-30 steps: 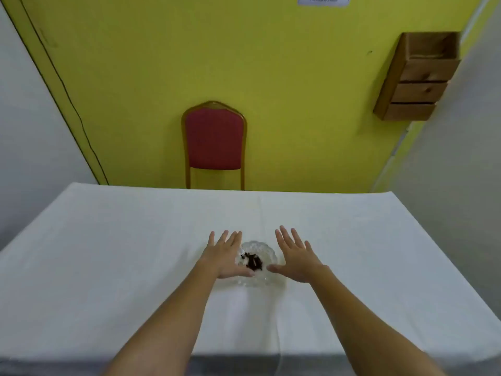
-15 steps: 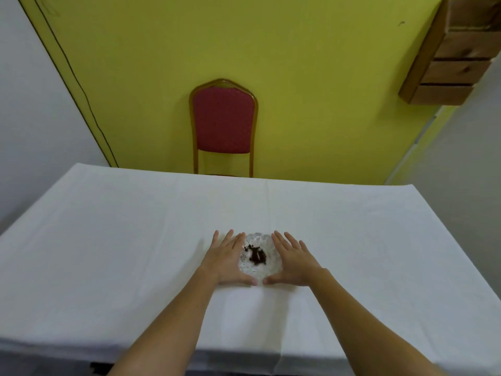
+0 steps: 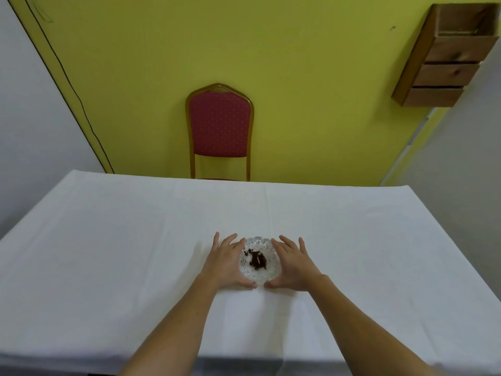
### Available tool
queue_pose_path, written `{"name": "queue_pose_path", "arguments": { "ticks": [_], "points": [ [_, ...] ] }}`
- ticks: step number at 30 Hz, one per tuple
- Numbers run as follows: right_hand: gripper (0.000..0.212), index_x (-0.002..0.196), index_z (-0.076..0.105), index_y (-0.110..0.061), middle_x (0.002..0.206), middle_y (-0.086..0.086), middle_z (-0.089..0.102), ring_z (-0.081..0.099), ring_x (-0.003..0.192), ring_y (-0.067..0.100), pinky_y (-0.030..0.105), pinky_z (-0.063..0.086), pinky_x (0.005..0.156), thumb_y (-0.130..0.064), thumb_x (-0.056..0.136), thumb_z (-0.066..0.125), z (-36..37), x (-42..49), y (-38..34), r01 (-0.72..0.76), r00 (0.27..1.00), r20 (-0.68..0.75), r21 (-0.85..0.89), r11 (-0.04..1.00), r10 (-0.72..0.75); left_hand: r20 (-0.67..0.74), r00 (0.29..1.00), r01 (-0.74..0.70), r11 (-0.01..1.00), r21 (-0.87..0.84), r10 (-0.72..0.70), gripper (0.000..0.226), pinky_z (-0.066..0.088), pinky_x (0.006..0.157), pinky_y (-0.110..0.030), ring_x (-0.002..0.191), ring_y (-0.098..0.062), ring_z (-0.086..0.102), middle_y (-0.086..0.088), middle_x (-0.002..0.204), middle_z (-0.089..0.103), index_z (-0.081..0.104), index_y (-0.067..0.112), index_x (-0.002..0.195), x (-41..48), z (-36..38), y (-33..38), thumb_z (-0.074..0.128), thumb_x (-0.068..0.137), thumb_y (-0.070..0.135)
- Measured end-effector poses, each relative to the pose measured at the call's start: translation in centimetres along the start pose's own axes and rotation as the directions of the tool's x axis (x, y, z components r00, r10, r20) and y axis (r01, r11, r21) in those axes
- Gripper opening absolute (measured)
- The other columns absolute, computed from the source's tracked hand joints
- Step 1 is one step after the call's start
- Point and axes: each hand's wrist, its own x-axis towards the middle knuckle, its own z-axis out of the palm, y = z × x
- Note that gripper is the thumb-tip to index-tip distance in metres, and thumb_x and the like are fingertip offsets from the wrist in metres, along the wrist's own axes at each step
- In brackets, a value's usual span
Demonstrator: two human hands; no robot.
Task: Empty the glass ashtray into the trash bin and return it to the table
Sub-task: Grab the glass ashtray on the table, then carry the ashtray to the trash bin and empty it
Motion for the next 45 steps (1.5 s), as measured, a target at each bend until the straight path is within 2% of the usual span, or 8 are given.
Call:
{"name": "queue_pose_path", "arguments": {
  "ticks": [5, 15, 28, 35, 45],
  "points": [
    [0.113, 0.151, 0.017, -0.012, 0.158, -0.001, 0.025, 0.005, 0.15, 0.017, 0.051, -0.007, 0.12, -0.065, 0.065, 0.07, -0.7, -0.5, -0.5, -0.012, 0.999, -0.045, 0.007, 1.0, 0.012, -0.023, 0.999, -0.025, 1.0, 0.004, 0.025, 0.124, -0.013, 0.121, -0.048, 0.15, -0.014, 0.01, 0.0, 0.157, 0.032, 0.021, 0.013, 0.153, -0.5, -0.8, 0.1, 0.066, 0.058, 0.079],
    [0.118, 0.152, 0.014, -0.011, 0.158, 0.002, 0.026, 0.008, 0.149, 0.018, 0.05, -0.004, 0.121, -0.069, 0.065, 0.069, -5.4, -2.0, -1.5, -0.069, 0.977, -0.203, -0.031, 0.997, 0.061, -0.156, 0.977, -0.141, 0.99, 0.023, 0.143, 0.126, -0.01, 0.122, -0.049, 0.149, -0.015, 0.015, -0.002, 0.156, 0.034, 0.02, 0.012, 0.153, -0.2, -5.5, 0.8, 0.066, 0.057, 0.08],
    [0.118, 0.152, 0.014, -0.01, 0.157, 0.003, 0.029, 0.012, 0.149, 0.02, 0.049, 0.0, 0.122, -0.065, 0.064, 0.073, -12.2, -8.9, 1.7, -0.245, 0.918, -0.342, -0.09, 0.965, 0.201, -0.244, 0.905, -0.336, 0.937, 0.095, 0.349, 0.124, -0.008, 0.122, -0.049, 0.148, -0.015, 0.018, -0.003, 0.154, 0.035, 0.02, 0.011, 0.153, 1.4, -10.2, 9.0, 0.066, 0.059, 0.078],
    [0.118, 0.152, 0.013, -0.011, 0.157, 0.004, 0.028, 0.012, 0.149, 0.021, 0.048, 0.0, 0.122, -0.065, 0.065, 0.072, -14.9, -15.6, 7.4, -0.367, 0.864, -0.397, -0.075, 0.927, 0.31, -0.244, 0.845, -0.454, 0.879, 0.142, 0.476, 0.124, -0.004, 0.122, -0.051, 0.147, -0.016, 0.021, -0.003, 0.153, 0.039, 0.022, 0.011, 0.152, 3.7, -11.1, 18.2, 0.067, 0.058, 0.078],
    [0.118, 0.152, 0.014, -0.014, 0.157, 0.005, 0.029, 0.016, 0.148, 0.021, 0.049, 0.004, 0.122, -0.067, 0.063, 0.072, -17.6, -30.9, 20.4, -0.546, 0.77, -0.423, -0.05, 0.836, 0.478, -0.242, 0.75, -0.613, 0.784, 0.098, 0.616, 0.12, 0.0, 0.121, -0.05, 0.145, -0.024, 0.026, -0.003, 0.148, 0.045, 0.022, 0.014, 0.152, 4.1, -8.5, 38.9, 0.071, 0.06, 0.073]
  ]
}}
